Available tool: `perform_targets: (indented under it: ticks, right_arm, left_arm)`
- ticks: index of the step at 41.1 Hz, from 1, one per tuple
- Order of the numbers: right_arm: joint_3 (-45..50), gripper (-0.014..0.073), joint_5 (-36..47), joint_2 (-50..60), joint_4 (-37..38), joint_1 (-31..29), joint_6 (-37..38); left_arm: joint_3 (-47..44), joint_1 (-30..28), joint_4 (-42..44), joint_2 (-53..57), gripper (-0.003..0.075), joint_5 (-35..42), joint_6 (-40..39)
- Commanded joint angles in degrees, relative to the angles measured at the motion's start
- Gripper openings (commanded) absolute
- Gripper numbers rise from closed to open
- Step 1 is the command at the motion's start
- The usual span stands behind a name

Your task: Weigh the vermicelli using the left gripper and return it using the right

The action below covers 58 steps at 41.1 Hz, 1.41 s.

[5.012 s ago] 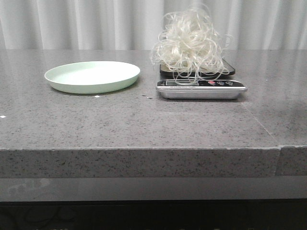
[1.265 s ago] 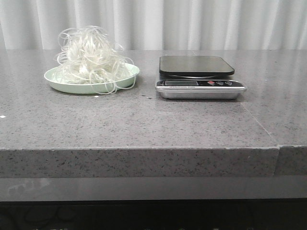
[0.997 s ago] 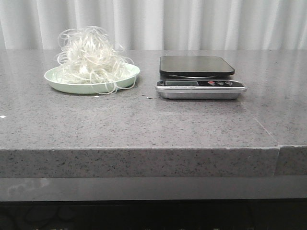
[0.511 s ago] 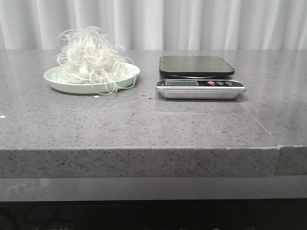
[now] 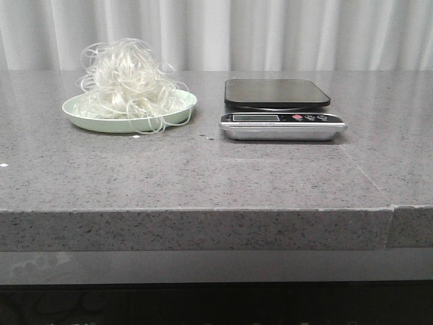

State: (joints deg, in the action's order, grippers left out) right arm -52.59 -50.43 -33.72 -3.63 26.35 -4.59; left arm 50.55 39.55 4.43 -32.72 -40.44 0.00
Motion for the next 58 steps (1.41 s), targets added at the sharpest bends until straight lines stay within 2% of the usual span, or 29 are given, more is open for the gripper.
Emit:
perform_targets:
  ticks: [1, 17, 21, 24, 30, 35, 37, 58]
  right_arm:
    - [0.08, 0.0491, 1.59, 2.95, -0.55, -0.26, -0.14]
    - [0.26, 0.0491, 0.47, 5.59, -0.68, -0.26, -0.14]
    - [0.26, 0.0465, 0.47, 5.59, -0.68, -0.26, -0.14]
    - [0.26, 0.0394, 0.41, 5.59, -0.68, -0.26, -0.14]
    - [0.26, 0.0230, 0.21, 5.59, -0.68, -0.26, -0.14]
    - [0.26, 0.0157, 0.21, 5.53, -0.68, -0.26, -0.14]
    - [0.26, 0.0159, 0.26, 5.53, -0.68, -0.26, -0.14]
    - [0.26, 0.0159, 0.17, 5.53, -0.67, -0.26, -0.14]
  left_arm:
    - [1.45, 0.34, -0.01, -0.25, 0.0452, 4.39, -0.42]
    - [1.45, 0.34, -0.01, -0.25, 0.0452, 4.39, -0.42]
    - [1.45, 0.34, -0.01, -0.25, 0.0442, 4.39, -0.42]
    - [1.45, 0.34, -0.01, -0.25, 0.0402, 4.39, -0.42]
    - [1.45, 0.34, -0.01, -0.25, 0.0263, 4.39, -0.42]
    - [1.45, 0.34, -0.01, -0.25, 0.0160, 4.39, -0.42]
    - [1.45, 0.34, -0.01, -0.25, 0.0138, 4.39, -0.42]
    - [1.45, 0.34, -0.01, -0.25, 0.0141, 4.39, -0.42]
